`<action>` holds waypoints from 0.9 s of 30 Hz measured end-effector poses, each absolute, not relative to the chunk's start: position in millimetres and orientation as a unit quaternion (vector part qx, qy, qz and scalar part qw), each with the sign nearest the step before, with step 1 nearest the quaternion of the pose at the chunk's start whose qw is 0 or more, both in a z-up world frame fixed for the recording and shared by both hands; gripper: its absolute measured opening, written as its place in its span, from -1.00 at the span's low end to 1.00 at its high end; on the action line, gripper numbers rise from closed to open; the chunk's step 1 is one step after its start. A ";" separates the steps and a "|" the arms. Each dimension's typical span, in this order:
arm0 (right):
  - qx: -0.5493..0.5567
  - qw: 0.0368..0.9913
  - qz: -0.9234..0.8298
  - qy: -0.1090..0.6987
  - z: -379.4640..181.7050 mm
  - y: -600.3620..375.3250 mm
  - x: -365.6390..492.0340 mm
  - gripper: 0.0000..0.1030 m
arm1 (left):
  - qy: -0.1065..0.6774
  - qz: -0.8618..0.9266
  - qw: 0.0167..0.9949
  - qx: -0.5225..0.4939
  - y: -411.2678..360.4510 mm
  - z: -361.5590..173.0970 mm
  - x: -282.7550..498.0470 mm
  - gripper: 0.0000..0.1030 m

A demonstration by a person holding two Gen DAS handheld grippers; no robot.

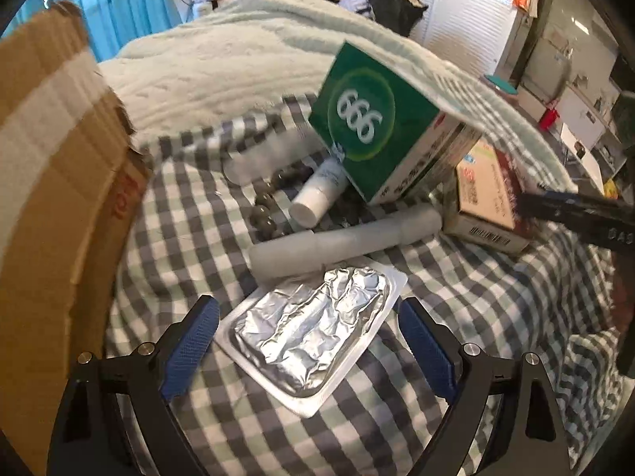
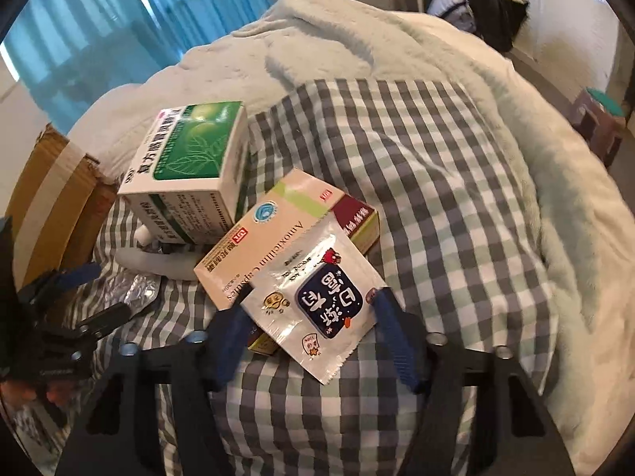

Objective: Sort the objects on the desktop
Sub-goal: 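Grasp the foil blister tray with the left tool while the right grasps the white sachet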

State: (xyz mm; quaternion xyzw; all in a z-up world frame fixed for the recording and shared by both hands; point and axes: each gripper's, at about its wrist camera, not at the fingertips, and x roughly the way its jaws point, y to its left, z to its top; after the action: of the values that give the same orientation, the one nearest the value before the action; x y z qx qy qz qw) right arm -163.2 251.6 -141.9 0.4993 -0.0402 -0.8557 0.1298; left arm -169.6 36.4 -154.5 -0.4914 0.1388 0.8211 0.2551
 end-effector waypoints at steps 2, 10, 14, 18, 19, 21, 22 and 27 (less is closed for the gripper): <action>0.498 0.131 -0.856 -0.034 -140.0 251.3 -161.8 -0.10 | 0.156 0.817 0.253 -0.494 40.9 -161.6 -173.1 0.88; 0.492 0.130 -0.861 -0.022 -136.4 256.6 -155.4 -0.45 | 0.143 0.806 0.257 -0.513 36.7 -168.5 -181.6 0.87; 0.493 0.120 -0.861 -0.027 -134.8 265.6 -151.1 -0.55 | 0.136 0.804 0.265 -0.515 30.5 -164.2 -176.4 0.73; 0.503 0.103 -0.857 -0.035 -138.1 279.3 -148.3 -0.63 | 0.134 0.798 0.274 -0.519 22.6 -157.3 -169.4 0.55; 0.505 0.101 -0.856 -0.036 -138.9 282.1 -148.2 -0.68 | 0.131 0.797 0.277 -0.520 20.1 -155.1 -166.6 0.52; 0.509 0.095 -0.854 -0.044 -140.9 287.5 -147.1 -0.72 | 0.133 0.796 0.279 -0.521 22.4 -151.7 -160.7 0.46; 0.509 0.095 -0.854 -0.047 -141.0 288.7 -146.1 -0.73 | 0.134 0.796 0.279 -0.520 20.5 -149.6 -158.6 0.45; 0.507 0.094 -0.855 -0.054 -140.7 293.7 -142.6 -0.73 | 0.114 0.794 0.284 -0.524 18.3 -145.5 -146.8 0.40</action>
State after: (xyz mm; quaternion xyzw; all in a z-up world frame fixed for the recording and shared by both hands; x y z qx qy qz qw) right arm -142.6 293.7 -140.7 0.5072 -0.0538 -0.8550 0.0941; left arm -146.8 18.3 -145.5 -0.5245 0.1142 0.7945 0.2840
